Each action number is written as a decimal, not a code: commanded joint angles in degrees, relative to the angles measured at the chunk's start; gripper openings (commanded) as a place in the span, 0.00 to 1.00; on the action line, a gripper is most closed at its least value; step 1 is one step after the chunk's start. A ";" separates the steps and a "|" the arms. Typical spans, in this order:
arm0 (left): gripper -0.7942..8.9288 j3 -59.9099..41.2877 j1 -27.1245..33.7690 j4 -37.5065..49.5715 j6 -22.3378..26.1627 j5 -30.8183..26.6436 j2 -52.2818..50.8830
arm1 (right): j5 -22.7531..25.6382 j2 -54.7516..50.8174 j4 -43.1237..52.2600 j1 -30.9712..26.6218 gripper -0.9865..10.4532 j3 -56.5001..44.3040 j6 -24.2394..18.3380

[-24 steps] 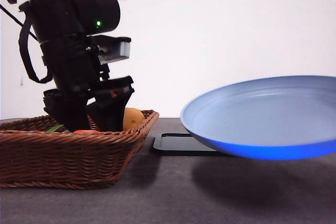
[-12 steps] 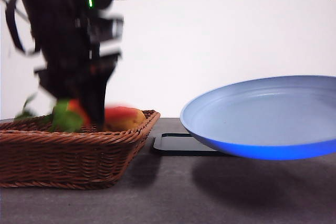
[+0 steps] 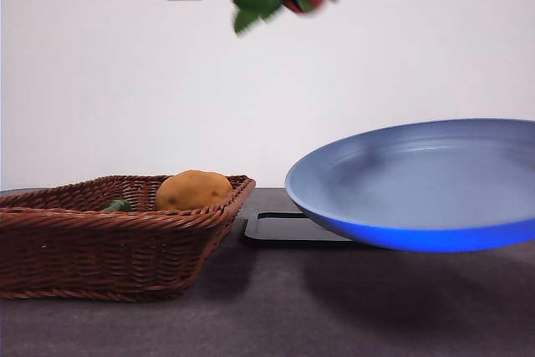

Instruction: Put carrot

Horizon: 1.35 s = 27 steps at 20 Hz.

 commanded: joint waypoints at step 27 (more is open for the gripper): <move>0.34 0.76 -7.26 -19.96 -0.77 -18.56 -13.29 | -8.22 15.61 8.46 -2.54 0.09 4.98 1.99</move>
